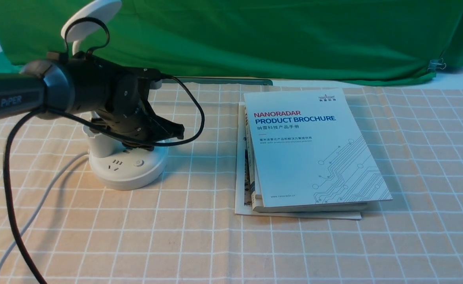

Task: Turn on the table lamp on the light coffee tablecloth with your hand.
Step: 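Press the power button on the lamp base to turn the lamp on with the left gripper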

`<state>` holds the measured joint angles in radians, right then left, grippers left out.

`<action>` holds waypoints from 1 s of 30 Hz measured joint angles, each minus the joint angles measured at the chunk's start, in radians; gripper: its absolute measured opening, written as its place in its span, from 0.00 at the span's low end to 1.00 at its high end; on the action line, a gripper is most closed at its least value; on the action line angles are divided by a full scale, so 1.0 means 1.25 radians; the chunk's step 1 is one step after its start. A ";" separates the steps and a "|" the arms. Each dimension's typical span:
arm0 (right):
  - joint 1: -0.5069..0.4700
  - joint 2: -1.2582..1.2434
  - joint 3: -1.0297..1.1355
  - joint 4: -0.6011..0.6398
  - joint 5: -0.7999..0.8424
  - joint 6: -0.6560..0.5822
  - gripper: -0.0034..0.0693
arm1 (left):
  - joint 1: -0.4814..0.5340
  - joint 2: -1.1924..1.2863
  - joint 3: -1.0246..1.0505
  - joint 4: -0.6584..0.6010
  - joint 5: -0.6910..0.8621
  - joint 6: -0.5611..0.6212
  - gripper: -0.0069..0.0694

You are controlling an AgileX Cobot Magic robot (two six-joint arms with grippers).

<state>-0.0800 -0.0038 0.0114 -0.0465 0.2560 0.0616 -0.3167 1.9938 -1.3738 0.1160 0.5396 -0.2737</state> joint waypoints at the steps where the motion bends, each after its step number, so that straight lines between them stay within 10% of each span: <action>1: 0.000 0.000 0.000 0.000 0.000 0.000 0.37 | 0.000 0.000 -0.001 -0.002 0.001 0.000 0.09; 30: 0.000 0.000 0.000 0.000 0.000 0.000 0.37 | 0.003 0.021 -0.056 -0.026 0.064 0.005 0.09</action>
<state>-0.0800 -0.0038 0.0114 -0.0465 0.2560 0.0616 -0.3127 2.0198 -1.4437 0.0841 0.6202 -0.2676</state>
